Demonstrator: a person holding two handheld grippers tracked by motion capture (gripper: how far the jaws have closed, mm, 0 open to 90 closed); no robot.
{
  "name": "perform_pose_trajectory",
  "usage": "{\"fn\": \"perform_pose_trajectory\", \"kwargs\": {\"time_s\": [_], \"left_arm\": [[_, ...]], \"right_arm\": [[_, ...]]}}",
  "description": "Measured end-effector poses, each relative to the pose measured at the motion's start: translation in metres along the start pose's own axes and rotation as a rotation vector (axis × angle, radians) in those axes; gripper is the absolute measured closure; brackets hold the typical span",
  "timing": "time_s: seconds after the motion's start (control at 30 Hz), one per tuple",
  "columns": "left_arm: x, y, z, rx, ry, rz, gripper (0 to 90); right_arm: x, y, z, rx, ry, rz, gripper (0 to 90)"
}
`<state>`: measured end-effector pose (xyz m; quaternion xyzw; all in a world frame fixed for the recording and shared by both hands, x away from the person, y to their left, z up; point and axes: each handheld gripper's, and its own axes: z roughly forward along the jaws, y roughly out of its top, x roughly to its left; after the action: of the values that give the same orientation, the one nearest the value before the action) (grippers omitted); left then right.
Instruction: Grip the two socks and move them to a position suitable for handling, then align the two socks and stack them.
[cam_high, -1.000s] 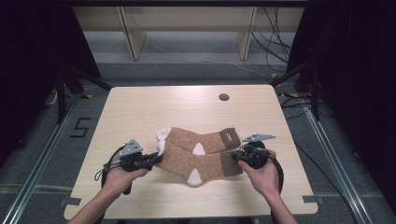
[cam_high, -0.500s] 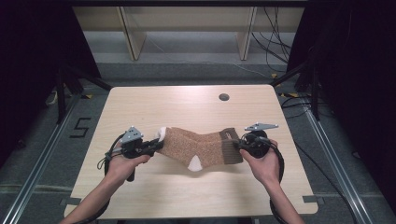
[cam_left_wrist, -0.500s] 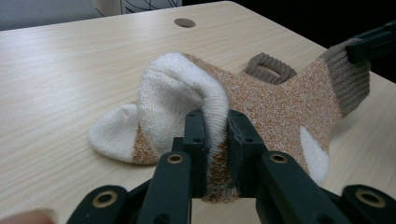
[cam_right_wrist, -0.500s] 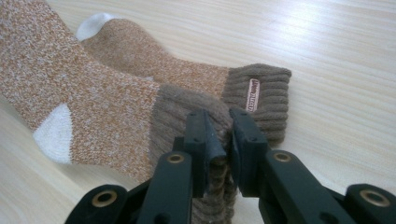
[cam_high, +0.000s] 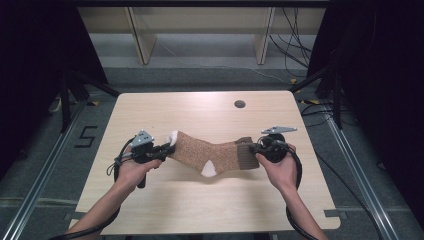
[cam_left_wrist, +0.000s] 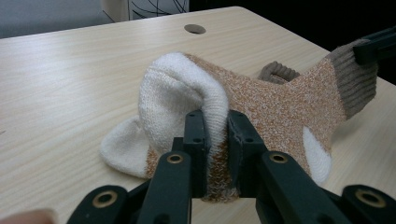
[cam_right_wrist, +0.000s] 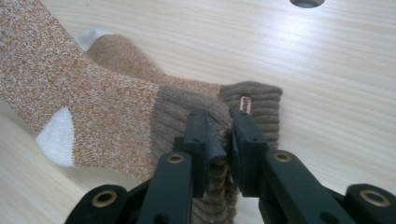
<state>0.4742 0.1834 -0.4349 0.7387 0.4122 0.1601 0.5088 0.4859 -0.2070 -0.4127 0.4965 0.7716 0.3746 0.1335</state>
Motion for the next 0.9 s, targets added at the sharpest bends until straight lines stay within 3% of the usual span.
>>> {"fn": "perform_pose_trajectory", "kwargs": {"time_s": [0.1,0.13,0.2,0.27,0.33,0.4,0.43,0.77,0.8,0.83,0.9], "left_arm": [[0.0,0.001,0.002,0.005,0.005,0.002,78.9],[0.0,0.001,0.003,0.0,-0.002,-0.002,78.9],[0.0,0.002,0.005,0.003,0.003,-0.004,78.9],[0.001,0.003,0.007,0.001,0.004,-0.003,78.9],[0.002,0.005,0.01,-0.002,0.012,-0.003,78.8],[0.004,0.007,0.015,-0.004,0.019,-0.009,78.7],[0.005,0.008,0.018,-0.006,0.022,-0.011,78.7],[0.01,0.015,0.041,0.002,0.079,-0.015,77.9],[0.011,0.015,0.043,0.005,0.08,-0.014,77.6],[0.012,0.015,0.046,0.009,0.087,-0.015,77.5],[0.014,0.013,0.049,0.017,0.093,-0.016,77.1]], "right_arm": [[-0.003,0.002,0.0,-0.009,-0.016,-0.027,78.9],[-0.005,0.002,0.002,-0.02,-0.009,-0.026,78.9],[-0.003,0.002,-0.001,0.01,-0.016,0.026,78.8],[-0.008,0.003,0.002,-0.014,-0.016,-0.017,78.8],[-0.009,0.005,0.002,-0.012,-0.019,0.015,78.8],[-0.013,0.008,0.004,-0.032,-0.023,-0.004,78.8],[-0.012,0.01,0.004,-0.011,-0.028,0.012,78.8],[-0.021,0.025,0.017,-0.006,-0.077,0.013,78.7],[-0.024,0.026,0.02,-0.016,-0.082,-0.019,78.7],[-0.024,0.027,0.021,-0.016,-0.077,0.01,78.7],[-0.026,0.028,0.025,-0.005,-0.088,0.001,78.7]]}}
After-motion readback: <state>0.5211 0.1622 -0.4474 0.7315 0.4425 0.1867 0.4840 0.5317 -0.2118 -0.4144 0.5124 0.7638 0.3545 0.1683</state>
